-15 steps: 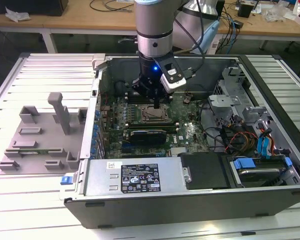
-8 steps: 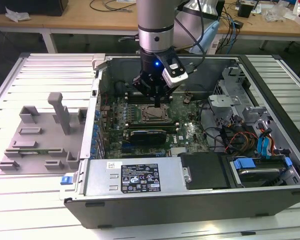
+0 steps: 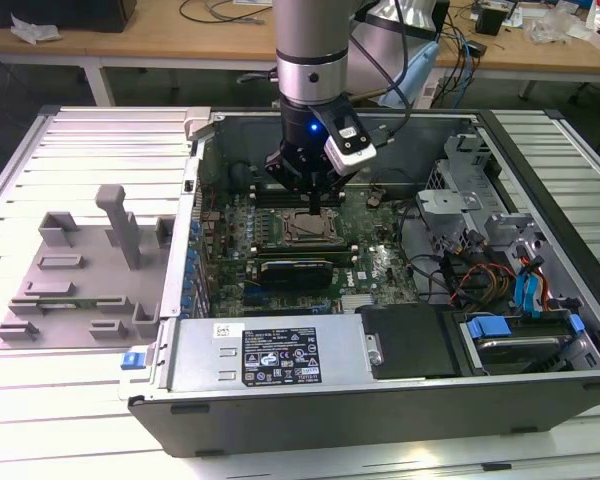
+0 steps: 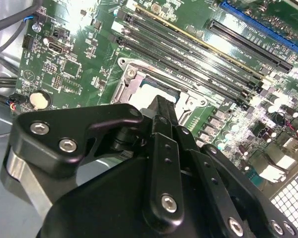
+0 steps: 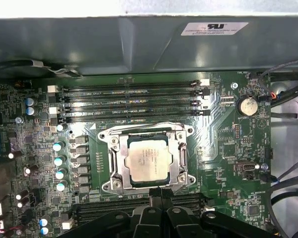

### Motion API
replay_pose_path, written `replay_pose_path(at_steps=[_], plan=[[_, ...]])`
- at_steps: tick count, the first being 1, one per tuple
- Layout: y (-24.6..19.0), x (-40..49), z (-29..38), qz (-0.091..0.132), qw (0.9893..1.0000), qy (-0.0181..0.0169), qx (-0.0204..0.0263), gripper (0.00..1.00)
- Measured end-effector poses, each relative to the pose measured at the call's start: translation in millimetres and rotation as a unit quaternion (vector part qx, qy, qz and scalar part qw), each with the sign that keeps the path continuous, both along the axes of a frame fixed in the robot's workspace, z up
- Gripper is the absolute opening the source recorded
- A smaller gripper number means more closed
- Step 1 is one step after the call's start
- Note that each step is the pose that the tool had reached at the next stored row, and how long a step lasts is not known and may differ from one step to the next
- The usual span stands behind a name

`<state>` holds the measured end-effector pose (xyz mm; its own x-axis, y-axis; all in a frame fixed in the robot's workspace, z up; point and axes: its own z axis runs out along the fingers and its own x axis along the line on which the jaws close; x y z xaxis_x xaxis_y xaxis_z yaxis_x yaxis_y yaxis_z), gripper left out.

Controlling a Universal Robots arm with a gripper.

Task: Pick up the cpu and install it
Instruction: 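Install the second cpu locking lever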

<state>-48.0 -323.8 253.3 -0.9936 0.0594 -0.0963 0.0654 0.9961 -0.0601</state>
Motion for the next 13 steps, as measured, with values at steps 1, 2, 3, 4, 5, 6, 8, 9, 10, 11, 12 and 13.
replay_pose_path(at_steps=[1, 2, 3, 4, 5, 6, 8, 9, 10, 11, 12, 13], plan=[[0.0, 0.0, 0.1, 0.0, 1.0, 0.0, 0.0, 0.11], [0.0, 0.0, 0.7, 0.0, 1.0, 0.0001, -0.0001, 0.11], [0.0, 0.0, 0.8, 0.0, 1.0, 0.0, 0.0, 0.11], [0.0, 0.0, 0.8, 0.0, 1.0, -0.0001, 0.0001, 0.11], [0.0, 0.0, 1.3, 0.0, 1.0, 0.0001, -0.0001, 0.11], [0.0, 0.0, 2.0, 0.0, 1.0, 0.0001, -0.0002, 0.11], [0.0, 0.0, 5.1, 0.0, 1.0, 0.0, 0.0, 0.11], [0.0, 0.0, 6.8, 0.0, 1.0, 0.0, 0.0, 0.11], [0.0, 0.0, 7.9, 0.0, 1.0, 0.0, 0.0, 0.11], [0.0, 0.0, 8.8, 0.0, 1.0, 0.0, 0.0, 0.11], [0.0, 0.0, 8.8, 0.0, 1.0, -0.0001, 0.0001, 0.11], [0.0, 0.0, 9.0, 0.0, 1.0, 0.0, 0.0, 0.11]])
